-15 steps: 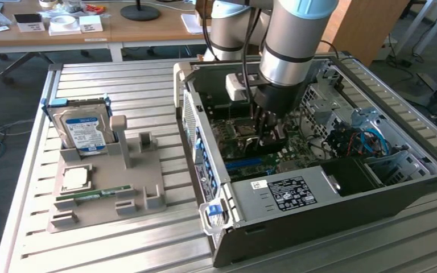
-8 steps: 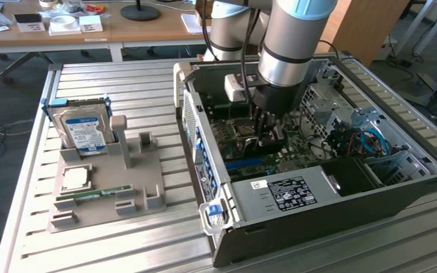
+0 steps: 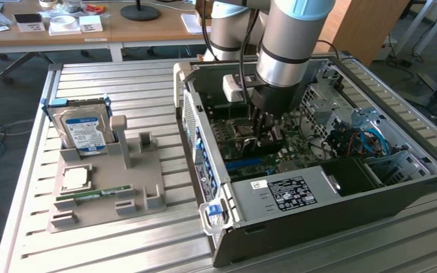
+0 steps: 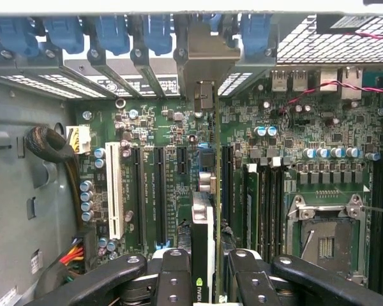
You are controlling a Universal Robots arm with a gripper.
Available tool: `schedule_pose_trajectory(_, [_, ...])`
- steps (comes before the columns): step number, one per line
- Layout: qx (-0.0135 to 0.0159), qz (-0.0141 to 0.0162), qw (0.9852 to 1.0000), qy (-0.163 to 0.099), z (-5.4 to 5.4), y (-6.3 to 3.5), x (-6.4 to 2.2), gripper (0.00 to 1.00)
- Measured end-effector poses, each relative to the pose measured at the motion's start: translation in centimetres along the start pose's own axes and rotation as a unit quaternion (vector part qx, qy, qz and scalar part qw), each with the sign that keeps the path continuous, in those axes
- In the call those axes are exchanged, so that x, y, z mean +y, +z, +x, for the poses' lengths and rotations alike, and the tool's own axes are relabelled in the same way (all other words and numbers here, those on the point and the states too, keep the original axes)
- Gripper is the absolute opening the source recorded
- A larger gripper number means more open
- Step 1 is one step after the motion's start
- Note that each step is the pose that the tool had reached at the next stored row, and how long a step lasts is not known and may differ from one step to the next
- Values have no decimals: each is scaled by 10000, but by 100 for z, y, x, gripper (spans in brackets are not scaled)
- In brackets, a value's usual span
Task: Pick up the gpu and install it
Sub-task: 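Insert the gpu into the slot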
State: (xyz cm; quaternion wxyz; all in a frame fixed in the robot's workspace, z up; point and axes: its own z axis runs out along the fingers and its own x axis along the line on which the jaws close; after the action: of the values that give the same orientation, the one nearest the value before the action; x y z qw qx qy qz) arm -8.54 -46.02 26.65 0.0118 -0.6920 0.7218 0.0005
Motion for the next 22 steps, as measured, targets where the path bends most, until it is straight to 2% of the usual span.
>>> schedule_pose_trajectory(22, [1,-1,10000,4,1,63,28,27])
